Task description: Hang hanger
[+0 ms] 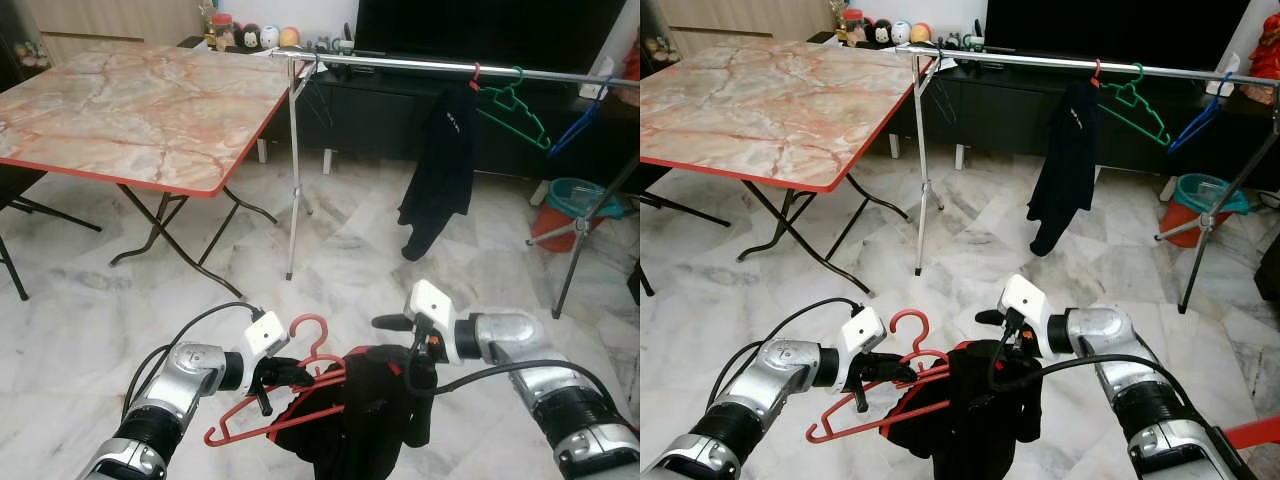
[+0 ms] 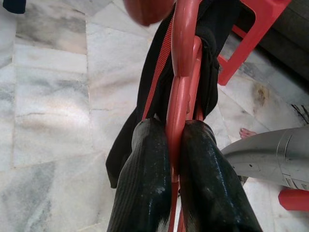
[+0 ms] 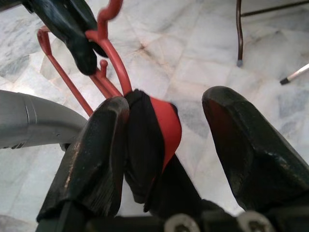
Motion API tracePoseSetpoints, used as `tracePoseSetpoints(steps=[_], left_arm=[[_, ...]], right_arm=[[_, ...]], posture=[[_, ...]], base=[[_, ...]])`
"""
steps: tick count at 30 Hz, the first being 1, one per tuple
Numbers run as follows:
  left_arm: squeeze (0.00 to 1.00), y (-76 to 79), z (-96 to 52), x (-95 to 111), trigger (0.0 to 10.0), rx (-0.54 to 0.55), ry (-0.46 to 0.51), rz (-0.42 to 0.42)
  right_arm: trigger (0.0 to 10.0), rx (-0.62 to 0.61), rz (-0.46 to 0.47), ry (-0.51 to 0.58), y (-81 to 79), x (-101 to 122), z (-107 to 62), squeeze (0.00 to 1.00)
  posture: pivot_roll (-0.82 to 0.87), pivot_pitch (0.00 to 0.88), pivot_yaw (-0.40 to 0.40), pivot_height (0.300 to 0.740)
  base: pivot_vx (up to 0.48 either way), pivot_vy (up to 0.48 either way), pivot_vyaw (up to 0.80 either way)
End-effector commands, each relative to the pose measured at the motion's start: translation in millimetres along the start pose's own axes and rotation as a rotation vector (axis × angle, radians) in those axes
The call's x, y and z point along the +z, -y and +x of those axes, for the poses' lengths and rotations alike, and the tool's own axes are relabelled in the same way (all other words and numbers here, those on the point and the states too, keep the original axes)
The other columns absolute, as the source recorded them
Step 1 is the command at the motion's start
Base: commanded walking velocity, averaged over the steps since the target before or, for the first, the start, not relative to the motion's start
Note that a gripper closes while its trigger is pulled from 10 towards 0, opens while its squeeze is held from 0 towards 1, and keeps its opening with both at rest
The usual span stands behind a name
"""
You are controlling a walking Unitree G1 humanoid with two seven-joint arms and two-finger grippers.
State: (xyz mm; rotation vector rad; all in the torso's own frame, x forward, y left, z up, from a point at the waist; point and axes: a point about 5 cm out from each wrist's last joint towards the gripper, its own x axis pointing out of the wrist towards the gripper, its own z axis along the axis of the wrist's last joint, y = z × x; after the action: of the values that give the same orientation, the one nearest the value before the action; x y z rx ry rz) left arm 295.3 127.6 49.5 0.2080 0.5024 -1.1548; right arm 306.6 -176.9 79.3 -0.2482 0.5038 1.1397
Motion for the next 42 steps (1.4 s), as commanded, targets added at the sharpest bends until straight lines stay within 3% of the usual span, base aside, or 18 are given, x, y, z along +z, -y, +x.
tracePoseSetpoints(steps=[1, 22, 25, 26, 28, 42], left_arm=[[0.0, -1.9, 0.8, 6.9, 10.0, 0.002, 0.032, 0.021], [0.0, -1.3, 1.9, 7.6, 10.0, -0.002, 0.038, 0.022], [0.0, -1.4, 1.4, 7.2, 10.0, -0.001, 0.037, 0.023], [0.0, -1.4, 1.4, 7.1, 10.0, -0.001, 0.037, 0.022], [0.0, -1.4, 1.3, 7.2, 10.0, -0.001, 0.038, 0.022], [0.0, -1.5, 0.7, 6.4, 10.0, 0.0, 0.039, 0.02]], right_arm=[[10.0, -0.018, 0.031, 0.005, -0.4, -5.1, -0.6, 0.0], [10.0, -0.057, 0.105, -0.001, -2.2, -17.4, 9.0, 0.0], [9.6, -0.055, 0.116, 0.005, -2.5, -17.7, 9.6, 0.0], [3.2, -0.051, 0.118, 0.005, -3.1, -18.1, 10.0, 0.0], [0.0, -0.048, 0.126, 0.01, -3.8, -18.8, 11.3, 0.0], [0.0, -0.029, 0.158, 0.027, -6.6, -20.3, 14.2, 0.0]], posture=[[0.1, 0.0, -0.043, 0.74], [0.11, 0.0, -0.046, 0.74], [0.11, 0.0, -0.046, 0.74], [0.11, 0.0, -0.046, 0.74], [0.11, 0.0, -0.046, 0.74], [0.11, 0.0, -0.047, 0.74]], base=[[0.0, 0.0, 0.0], [0.0, 0.0, 0.0], [0.0, 0.0, 0.0], [0.0, 0.0, 0.0], [0.0, 0.0, 0.0], [0.0, 0.0, 0.0]])
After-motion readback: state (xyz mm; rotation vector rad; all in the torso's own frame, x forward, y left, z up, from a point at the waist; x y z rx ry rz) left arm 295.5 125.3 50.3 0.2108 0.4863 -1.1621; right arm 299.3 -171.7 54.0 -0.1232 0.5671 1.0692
